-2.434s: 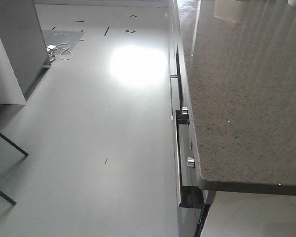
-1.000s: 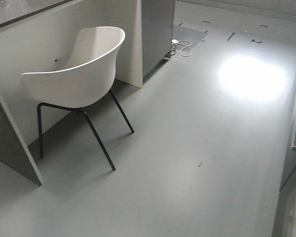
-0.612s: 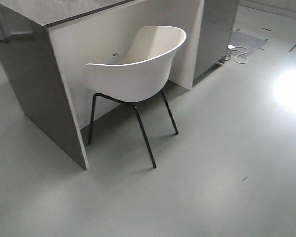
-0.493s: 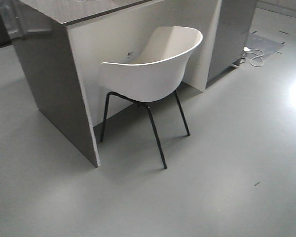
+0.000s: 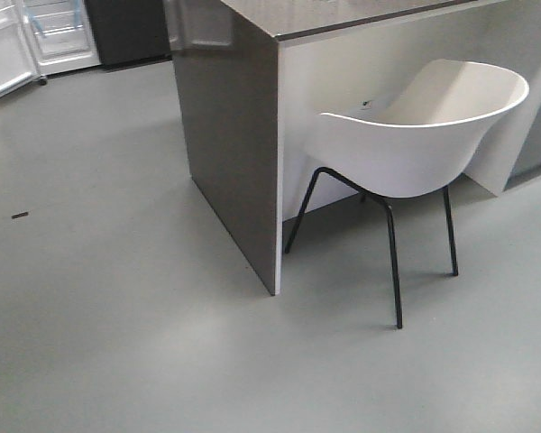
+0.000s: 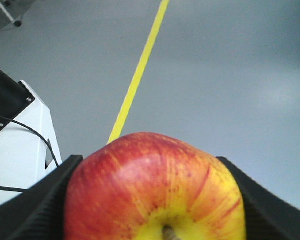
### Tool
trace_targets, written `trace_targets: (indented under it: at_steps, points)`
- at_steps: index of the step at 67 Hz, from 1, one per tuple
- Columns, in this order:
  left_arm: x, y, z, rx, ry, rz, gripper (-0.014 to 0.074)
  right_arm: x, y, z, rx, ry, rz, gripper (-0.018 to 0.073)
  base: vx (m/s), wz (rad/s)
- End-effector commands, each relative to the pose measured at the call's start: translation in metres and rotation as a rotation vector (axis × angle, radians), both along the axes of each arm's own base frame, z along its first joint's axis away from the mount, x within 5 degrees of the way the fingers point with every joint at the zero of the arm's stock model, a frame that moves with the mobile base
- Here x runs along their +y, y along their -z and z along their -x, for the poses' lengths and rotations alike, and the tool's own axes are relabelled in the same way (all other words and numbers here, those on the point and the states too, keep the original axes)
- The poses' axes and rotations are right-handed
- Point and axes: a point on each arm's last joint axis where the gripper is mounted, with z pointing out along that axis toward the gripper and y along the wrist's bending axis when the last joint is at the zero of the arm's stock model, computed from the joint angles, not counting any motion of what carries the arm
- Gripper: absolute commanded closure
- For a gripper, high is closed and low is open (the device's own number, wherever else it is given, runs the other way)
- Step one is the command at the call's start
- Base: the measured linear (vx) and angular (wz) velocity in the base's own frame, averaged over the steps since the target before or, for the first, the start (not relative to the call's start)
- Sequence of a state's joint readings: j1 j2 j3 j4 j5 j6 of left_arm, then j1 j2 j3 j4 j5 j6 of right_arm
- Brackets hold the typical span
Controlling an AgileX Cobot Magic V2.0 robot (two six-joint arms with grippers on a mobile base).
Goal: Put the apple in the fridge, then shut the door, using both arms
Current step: 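Drive the base away from the counter holding the apple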
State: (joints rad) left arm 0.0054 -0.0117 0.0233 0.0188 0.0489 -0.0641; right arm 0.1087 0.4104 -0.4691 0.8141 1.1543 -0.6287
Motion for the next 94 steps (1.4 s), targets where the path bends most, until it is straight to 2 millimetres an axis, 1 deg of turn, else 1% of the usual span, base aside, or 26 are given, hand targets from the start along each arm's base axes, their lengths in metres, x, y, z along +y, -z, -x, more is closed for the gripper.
trace_targets:
  at_steps: [1, 94]
  points:
    - [-0.0004, -0.013, 0.0026, -0.105, 0.007, 0.008, 0.0603, 0.0024, -0.0112, -0.0032, -0.033, 0.017, -0.062, 0.0447, 0.01, 0.46]
    - [-0.0004, -0.013, 0.0026, -0.105, 0.007, 0.008, 0.0603, 0.0024, -0.0112, -0.0032, -0.034, 0.016, -0.062, 0.0447, 0.06, 0.35]
